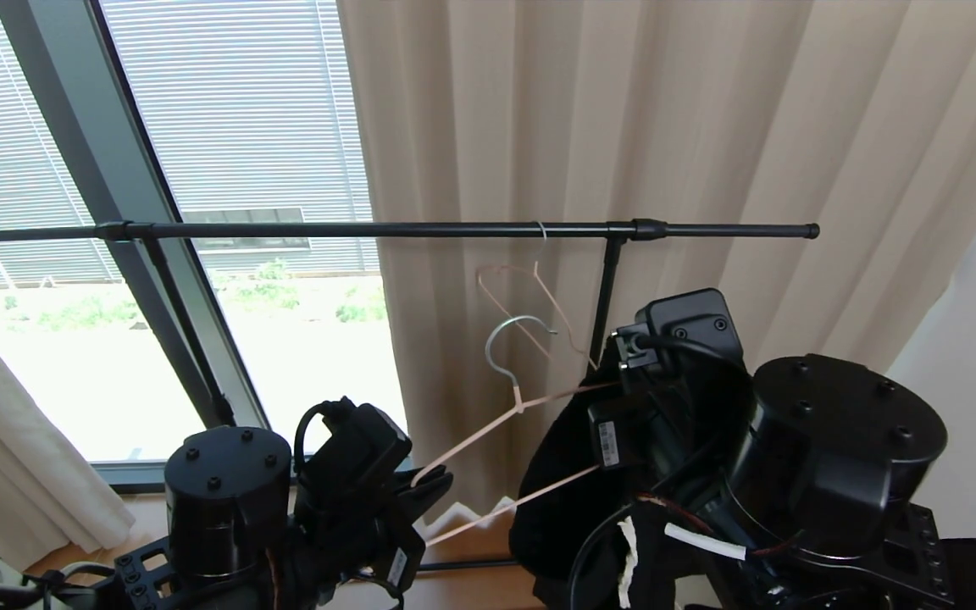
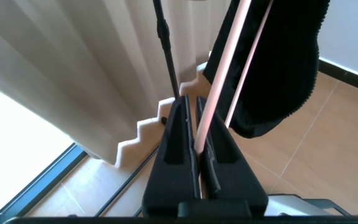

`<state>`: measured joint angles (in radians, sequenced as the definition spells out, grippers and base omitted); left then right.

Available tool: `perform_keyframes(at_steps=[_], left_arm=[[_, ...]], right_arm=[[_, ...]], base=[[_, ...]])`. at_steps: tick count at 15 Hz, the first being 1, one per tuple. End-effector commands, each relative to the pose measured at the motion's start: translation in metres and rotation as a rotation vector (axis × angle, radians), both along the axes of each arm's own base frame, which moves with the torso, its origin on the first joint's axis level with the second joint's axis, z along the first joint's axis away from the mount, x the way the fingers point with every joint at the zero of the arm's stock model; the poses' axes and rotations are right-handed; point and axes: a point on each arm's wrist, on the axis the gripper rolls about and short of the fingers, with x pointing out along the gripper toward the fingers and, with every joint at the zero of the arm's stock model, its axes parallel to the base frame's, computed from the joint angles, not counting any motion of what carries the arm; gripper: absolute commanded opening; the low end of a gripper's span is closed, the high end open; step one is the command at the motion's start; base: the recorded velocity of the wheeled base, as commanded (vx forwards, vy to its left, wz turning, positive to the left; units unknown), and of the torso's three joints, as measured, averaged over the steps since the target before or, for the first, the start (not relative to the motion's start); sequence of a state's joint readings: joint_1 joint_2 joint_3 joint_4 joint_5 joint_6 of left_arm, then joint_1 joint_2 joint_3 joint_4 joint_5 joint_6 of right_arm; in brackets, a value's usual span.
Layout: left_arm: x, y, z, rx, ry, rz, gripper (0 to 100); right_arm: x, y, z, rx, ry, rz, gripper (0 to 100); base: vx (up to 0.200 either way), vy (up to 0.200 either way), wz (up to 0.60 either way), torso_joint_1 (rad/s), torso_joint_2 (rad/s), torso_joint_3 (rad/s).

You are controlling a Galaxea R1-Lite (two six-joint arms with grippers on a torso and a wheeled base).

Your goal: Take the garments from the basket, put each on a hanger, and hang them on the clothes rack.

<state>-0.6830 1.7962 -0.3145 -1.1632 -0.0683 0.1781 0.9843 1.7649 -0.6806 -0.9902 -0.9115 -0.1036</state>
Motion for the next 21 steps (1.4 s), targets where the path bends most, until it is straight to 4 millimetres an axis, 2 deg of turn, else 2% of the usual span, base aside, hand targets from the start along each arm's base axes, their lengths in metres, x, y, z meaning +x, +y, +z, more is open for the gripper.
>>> perform_keyframes(at_steps=[1, 3, 7, 10, 11, 15, 18, 21], left_arm=[[0.003, -0.002, -0.001, 0.000, 0.001, 0.000, 0], [0.003, -0.003, -0.006, 0.014, 0.017, -0.002, 0], [0.001, -0.006, -0.004, 0.008, 0.006, -0.013, 0], [-0.003, -0.007, -0.002, -0.013, -0.024, -0.015, 0], [-0.006, -0.005, -0.002, -0.021, -0.038, -0.008, 0], [-0.010, -0.001, -0.003, -0.035, -0.054, -0.005, 0], [-0.010, -0.001, -0.001, -0.045, -0.068, -0.011, 0], [-0.009, -0.003, -0.001, -0.051, -0.072, -0.014, 0]], right_arm=[[-0.004, 0.005, 0.003, 0.013, -0.008, 0.022, 0], [-0.014, 0.014, 0.004, 0.048, -0.017, 0.064, 0], [-0.030, 0.028, 0.009, 0.069, -0.026, 0.130, 0], [-0.032, 0.032, 0.009, 0.074, -0.028, 0.138, 0], [-0.027, 0.027, 0.010, 0.087, -0.035, 0.117, 100], [-0.004, 0.003, 0.022, 0.130, -0.060, 0.009, 100], [0.001, 0.005, 0.025, 0.140, -0.067, -0.003, 100], [0.007, 0.013, 0.017, 0.122, -0.056, -0.005, 100]], base=[[0.000, 0.000, 0.00, 0.000, 0.00, 0.000], [0.000, 0.000, 0.00, 0.000, 0.00, 0.000], [0.000, 0.000, 0.00, 0.000, 0.00, 0.000], [0.000, 0.000, 0.00, 0.000, 0.00, 0.000], [0.000, 0.000, 0.00, 0.000, 0.00, 0.000], [0.000, 0.000, 0.00, 0.000, 0.00, 0.000], [0.000, 0.000, 0.00, 0.000, 0.00, 0.000], [0.000, 0.000, 0.00, 0.000, 0.00, 0.000]])
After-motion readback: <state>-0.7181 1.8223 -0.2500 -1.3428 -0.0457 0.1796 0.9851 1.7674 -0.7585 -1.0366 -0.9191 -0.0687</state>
